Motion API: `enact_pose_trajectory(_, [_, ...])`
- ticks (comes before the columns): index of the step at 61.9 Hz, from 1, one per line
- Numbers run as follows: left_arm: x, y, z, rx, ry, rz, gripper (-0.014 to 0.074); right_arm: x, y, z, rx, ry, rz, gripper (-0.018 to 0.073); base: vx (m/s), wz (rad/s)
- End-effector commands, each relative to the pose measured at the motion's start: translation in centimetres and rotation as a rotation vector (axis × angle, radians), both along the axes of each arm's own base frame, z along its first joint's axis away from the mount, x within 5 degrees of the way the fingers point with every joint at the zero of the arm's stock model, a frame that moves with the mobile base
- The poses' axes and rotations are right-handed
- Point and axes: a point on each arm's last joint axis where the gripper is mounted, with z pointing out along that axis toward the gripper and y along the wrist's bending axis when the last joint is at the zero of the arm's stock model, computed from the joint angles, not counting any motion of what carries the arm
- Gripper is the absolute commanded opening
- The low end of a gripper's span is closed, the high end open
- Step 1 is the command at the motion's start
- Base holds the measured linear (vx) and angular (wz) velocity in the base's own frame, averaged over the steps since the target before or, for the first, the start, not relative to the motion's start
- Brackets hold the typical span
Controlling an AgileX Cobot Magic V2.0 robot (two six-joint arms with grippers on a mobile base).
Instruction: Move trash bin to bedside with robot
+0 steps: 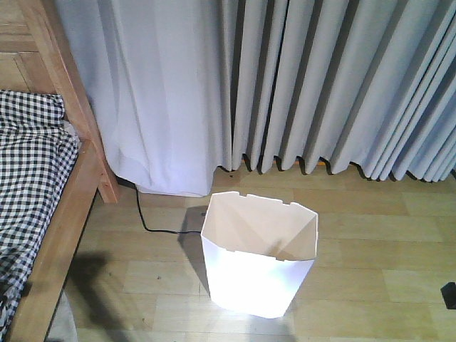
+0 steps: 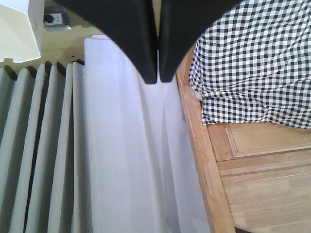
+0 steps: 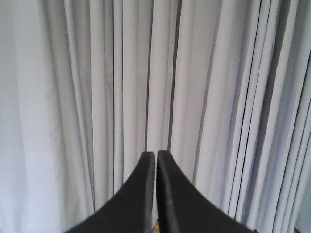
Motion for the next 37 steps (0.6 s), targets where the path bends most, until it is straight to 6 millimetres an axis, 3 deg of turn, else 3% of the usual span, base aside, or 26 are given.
enact_pose_trajectory(1, [0.12, -0.13, -0.24, -0.011, -0.055, -0.015, -0.0006, -0.02, 0.05, 0.01, -0.016, -0.057, 0.006, -0.0011, 0.0, 0.0])
enact_pose_trajectory(37, [0.12, -0.13, -0.24, -0.011, -0.055, -0.015, -0.0006, -0.02, 0.05, 0.02, -0.015, -0.058, 0.006, -0.0011, 0.0, 0.0])
